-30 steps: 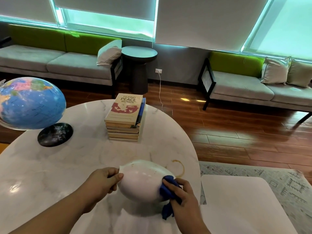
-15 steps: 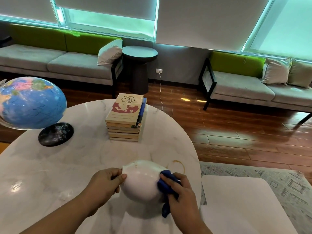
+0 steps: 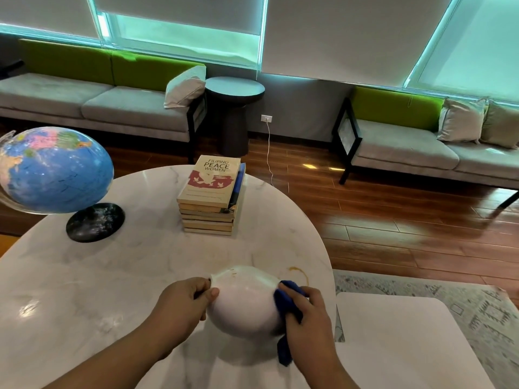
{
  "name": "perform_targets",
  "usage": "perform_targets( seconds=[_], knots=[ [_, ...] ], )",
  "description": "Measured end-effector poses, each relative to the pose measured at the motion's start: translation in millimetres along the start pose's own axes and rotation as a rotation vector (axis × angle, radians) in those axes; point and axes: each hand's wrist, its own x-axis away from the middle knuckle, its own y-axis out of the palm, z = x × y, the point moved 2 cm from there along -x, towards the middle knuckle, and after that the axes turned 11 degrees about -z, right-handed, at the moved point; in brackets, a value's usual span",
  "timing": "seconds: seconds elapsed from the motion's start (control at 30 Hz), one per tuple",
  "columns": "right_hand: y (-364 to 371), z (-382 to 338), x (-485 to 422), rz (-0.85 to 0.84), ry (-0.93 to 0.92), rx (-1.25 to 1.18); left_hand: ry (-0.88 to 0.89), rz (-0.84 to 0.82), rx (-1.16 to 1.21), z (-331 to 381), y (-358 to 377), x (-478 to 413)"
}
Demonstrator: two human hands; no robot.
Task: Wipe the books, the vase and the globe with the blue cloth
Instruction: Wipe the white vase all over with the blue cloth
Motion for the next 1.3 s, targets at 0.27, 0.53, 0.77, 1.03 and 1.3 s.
perform_targets(
  seconds=[0.27,0.53,0.77,1.03,1.3],
  knots=[
    [11.1,-9.8,4.8,-0.124,-0.179,0.053,0.023,-0.004,0.005,5.6,1.6,0.7],
    [-8.4,32.8,-9.9,-0.002,0.162,0.000,0.020,-0.074,-0.043,-4.4,-6.9,0.4],
    [-7.1,24.1,-3.3,-0.074,0.044,-0.094,0.018,-0.092,-0.019,-7.6,-7.5,0.5],
    [3.2,-5.4,-8.6,-0.137,-0.065,0.006,0.059,-0.097,-0.071,-4.8,-6.7,2.2],
    [-14.1,6.6,-15.5,-0.073,0.049,0.040,0.066,-0.107,-0.077,1.1,-5.1,8.1]
  ],
)
